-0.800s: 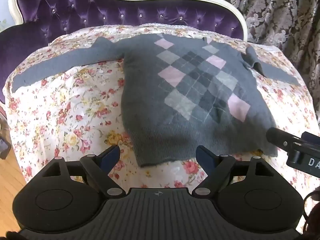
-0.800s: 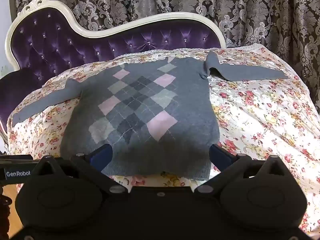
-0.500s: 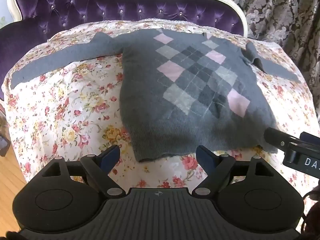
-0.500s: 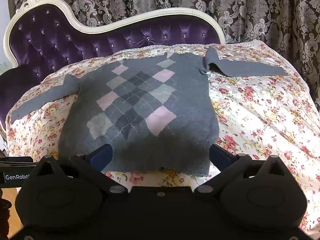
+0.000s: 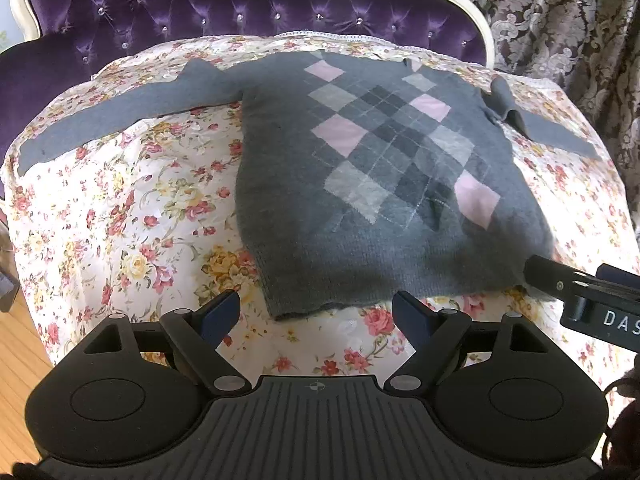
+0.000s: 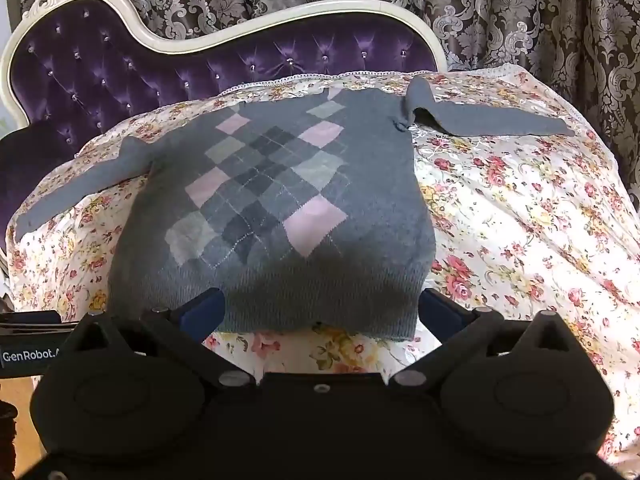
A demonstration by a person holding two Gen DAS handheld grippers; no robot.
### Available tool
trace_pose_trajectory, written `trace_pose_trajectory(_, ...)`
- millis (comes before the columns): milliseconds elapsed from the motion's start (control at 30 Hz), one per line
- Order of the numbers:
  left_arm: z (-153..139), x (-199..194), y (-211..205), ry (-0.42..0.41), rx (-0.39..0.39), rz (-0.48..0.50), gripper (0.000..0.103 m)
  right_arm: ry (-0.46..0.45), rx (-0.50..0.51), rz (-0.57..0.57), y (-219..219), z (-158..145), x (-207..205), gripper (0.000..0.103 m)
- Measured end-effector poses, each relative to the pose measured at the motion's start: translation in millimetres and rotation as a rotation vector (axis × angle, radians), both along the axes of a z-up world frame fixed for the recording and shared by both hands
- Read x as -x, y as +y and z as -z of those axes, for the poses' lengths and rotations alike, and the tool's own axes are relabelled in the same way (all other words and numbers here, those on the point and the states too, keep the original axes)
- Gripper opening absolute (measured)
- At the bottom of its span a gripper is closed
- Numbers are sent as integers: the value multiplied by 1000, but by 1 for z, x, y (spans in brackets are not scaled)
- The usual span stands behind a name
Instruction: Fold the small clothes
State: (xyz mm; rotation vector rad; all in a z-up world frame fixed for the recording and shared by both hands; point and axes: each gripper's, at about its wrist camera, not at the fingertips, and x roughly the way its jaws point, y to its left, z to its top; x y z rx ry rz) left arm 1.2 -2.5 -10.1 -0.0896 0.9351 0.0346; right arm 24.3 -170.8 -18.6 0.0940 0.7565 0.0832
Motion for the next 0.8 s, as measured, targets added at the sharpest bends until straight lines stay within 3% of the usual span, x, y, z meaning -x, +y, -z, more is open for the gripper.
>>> trace_pose_trajectory(800, 3, -5, 4, 16, 17, -6, 83, 33, -9, -14, 4, 2, -8, 102)
